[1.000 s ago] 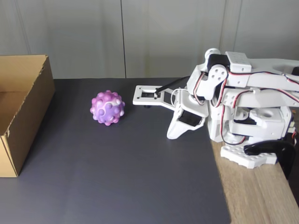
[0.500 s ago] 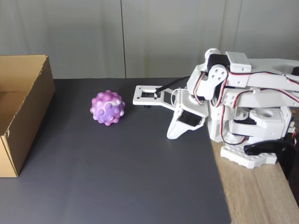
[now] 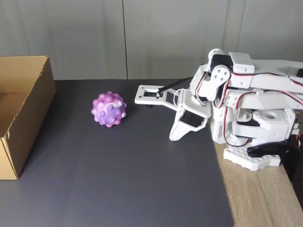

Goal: Grasp a ball and put it in the box.

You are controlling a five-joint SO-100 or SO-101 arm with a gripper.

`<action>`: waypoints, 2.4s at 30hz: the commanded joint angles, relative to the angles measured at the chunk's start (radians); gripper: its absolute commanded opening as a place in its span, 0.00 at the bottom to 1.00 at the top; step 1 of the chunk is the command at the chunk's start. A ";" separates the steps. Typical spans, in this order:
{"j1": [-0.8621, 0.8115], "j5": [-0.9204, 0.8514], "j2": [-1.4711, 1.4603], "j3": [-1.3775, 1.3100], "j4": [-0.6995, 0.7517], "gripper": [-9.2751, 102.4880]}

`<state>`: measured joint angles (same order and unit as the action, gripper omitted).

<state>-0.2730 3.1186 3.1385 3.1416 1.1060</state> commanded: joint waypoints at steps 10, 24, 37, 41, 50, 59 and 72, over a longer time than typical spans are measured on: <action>-0.086 0.029 -0.009 0.002 -0.040 0.08; -0.097 0.104 -0.023 -0.233 -0.114 0.08; -0.144 0.121 -0.574 -0.624 -0.416 0.08; -0.170 0.121 -0.762 -0.769 -0.499 0.08; -0.232 0.133 -0.996 -0.897 -0.594 0.08; -0.255 0.144 -1.117 -0.897 -0.652 0.21; -0.287 0.153 -1.267 -0.960 -0.709 0.38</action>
<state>-0.5553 3.2658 1.8776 2.2350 0.4188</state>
